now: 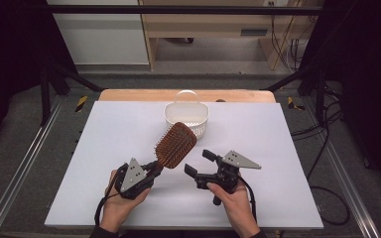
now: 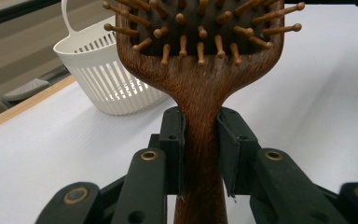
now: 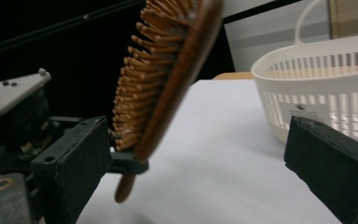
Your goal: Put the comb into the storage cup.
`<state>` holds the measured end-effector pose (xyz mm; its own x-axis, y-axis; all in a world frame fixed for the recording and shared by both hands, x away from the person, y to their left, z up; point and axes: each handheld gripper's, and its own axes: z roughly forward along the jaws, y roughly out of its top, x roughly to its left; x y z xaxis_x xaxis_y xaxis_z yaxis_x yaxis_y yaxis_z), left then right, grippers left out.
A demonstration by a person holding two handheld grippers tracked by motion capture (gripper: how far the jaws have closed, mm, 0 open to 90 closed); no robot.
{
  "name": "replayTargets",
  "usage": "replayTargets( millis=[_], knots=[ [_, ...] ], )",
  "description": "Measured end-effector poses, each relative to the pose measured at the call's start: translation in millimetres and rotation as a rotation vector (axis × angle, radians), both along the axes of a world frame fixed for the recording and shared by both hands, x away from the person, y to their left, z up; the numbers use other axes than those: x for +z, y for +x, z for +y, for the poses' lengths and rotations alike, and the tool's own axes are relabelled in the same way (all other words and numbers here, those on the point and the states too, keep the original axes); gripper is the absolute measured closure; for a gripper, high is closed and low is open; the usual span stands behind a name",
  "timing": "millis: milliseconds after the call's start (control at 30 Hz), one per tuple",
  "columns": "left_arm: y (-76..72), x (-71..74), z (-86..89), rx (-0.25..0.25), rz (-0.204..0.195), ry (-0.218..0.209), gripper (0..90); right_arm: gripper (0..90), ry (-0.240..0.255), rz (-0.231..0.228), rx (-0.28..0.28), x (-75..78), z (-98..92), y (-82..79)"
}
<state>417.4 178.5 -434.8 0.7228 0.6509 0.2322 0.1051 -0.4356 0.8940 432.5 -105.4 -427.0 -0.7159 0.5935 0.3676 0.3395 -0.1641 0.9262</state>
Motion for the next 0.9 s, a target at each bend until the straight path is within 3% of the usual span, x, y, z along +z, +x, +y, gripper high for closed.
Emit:
replayTargets(
  millis=[267,700,900],
  knots=[
    [-3.7,0.5,-6.0,-0.025,-0.020,0.006,72.4,9.5,0.041,0.027,0.021,15.0,13.5,6.9],
    [-6.1,-1.6,-7.6,-0.012,-0.035,-0.022,72.4,11.9,0.038,0.045,0.015,26.5,22.5,12.3],
    [-6.4,-1.9,-7.2,-0.016,-0.042,-0.025,72.4,18.0,0.045,0.052,0.015,34.9,25.6,17.0]
  ],
)
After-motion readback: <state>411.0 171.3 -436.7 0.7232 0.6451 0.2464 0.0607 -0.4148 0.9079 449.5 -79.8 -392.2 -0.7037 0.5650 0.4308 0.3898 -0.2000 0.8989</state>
